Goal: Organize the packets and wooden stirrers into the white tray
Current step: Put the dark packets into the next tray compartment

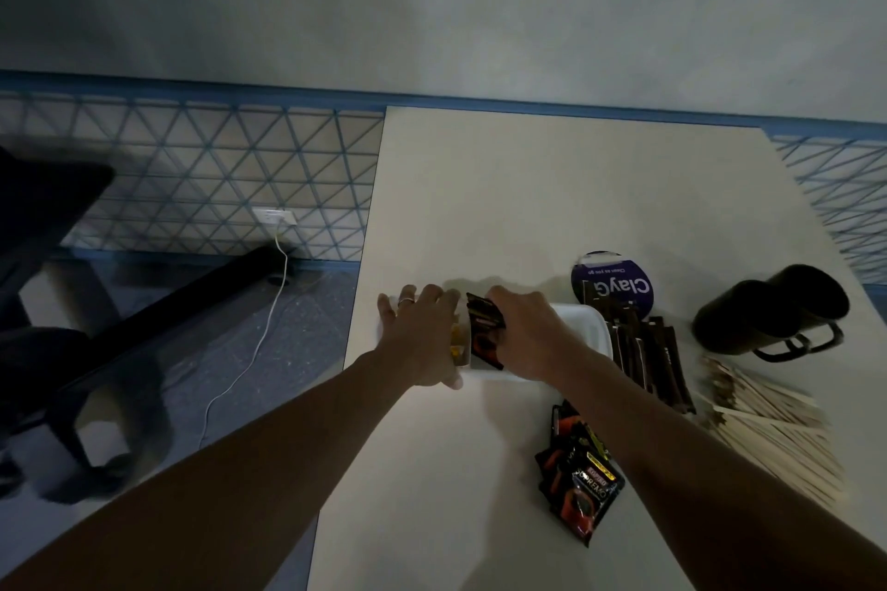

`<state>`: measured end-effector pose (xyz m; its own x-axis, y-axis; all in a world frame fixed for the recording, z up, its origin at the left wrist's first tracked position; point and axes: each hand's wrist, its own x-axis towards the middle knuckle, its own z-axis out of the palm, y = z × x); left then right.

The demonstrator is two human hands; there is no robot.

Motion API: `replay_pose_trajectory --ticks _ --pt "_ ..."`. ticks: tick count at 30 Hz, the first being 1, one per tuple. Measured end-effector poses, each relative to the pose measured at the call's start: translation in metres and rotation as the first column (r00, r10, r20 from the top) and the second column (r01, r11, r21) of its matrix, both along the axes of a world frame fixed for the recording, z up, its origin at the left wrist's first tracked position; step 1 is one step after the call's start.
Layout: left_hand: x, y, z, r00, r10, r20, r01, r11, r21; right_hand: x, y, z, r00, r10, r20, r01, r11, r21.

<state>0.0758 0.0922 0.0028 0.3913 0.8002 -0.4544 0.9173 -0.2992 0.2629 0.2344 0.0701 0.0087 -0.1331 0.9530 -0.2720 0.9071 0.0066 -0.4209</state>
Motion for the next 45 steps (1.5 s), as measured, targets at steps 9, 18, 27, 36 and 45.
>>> replay_pose_trajectory --ticks 9,18,27,36,45 --pt "0.000 0.001 -0.001 1.000 0.003 0.005 -0.003 1.000 -0.010 -0.002 -0.003 -0.003 0.993 -0.003 0.120 -0.002 0.999 0.043" --pt "-0.001 0.001 -0.001 1.000 0.006 0.011 -0.006 1.000 0.003 0.005 0.001 0.001 0.999 -0.035 0.024 0.028 0.973 0.227" --pt "0.000 0.001 -0.001 1.000 0.023 0.007 -0.023 1.000 0.002 0.006 0.004 0.003 0.970 0.022 0.243 -0.066 0.983 0.172" --pt "-0.001 0.001 -0.002 1.000 0.024 0.014 -0.024 1.000 -0.003 -0.006 0.012 -0.006 0.857 0.114 0.502 -0.179 0.980 0.083" --pt "0.000 -0.001 0.001 1.000 0.022 0.004 -0.022 1.000 0.004 -0.004 0.013 -0.009 0.874 0.110 0.474 -0.174 0.980 0.092"
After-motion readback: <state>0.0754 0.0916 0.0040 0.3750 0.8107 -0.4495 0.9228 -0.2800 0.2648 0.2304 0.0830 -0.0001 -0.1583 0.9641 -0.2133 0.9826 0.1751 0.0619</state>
